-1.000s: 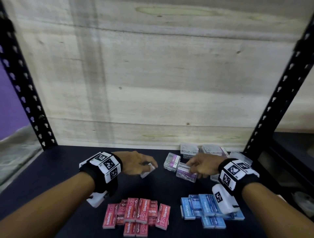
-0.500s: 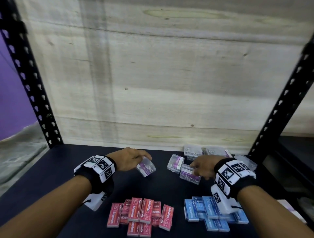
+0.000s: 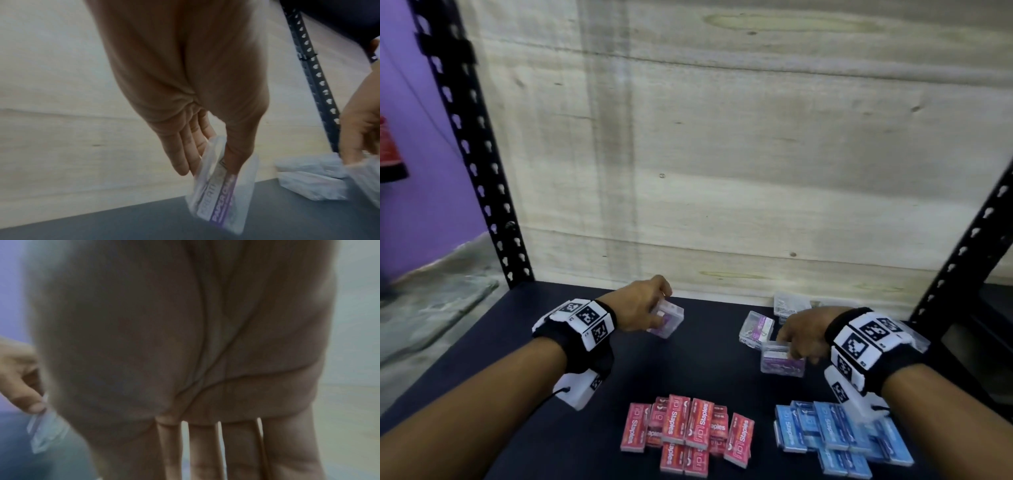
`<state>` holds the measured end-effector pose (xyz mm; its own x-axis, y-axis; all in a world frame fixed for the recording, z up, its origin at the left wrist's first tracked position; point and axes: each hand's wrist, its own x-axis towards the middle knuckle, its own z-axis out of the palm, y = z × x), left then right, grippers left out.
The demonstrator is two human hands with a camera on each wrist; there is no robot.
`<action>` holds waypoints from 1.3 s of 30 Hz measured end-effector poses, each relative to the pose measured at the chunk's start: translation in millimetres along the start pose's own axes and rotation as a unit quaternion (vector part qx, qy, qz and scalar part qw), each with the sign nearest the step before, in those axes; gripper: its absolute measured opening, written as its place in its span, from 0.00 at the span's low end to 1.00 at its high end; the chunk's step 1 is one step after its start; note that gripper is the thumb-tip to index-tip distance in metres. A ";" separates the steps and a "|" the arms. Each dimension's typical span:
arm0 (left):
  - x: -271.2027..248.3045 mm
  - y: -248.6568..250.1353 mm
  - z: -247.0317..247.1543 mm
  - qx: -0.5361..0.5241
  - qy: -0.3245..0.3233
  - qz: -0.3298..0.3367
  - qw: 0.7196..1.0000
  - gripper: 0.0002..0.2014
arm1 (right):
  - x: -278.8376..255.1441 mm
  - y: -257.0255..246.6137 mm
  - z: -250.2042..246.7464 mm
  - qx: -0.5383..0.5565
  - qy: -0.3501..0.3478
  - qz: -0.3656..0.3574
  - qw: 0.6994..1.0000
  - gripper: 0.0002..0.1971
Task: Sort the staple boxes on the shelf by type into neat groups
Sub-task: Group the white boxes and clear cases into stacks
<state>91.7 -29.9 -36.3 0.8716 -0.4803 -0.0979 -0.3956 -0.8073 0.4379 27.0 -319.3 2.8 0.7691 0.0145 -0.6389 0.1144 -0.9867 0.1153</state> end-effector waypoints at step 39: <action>10.8 -188.6 -63.3 0.083 0.131 -0.002 0.988 0.16 | 153.5 -235.7 -100.3 0.069 0.309 -0.194 0.928 0.15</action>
<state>194.0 138.9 -63.3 0.9096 -0.3893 0.1451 -0.4152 -0.8647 0.2827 181.2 -68.3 -46.2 0.9055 0.4216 -0.0488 0.4096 -0.8983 -0.1592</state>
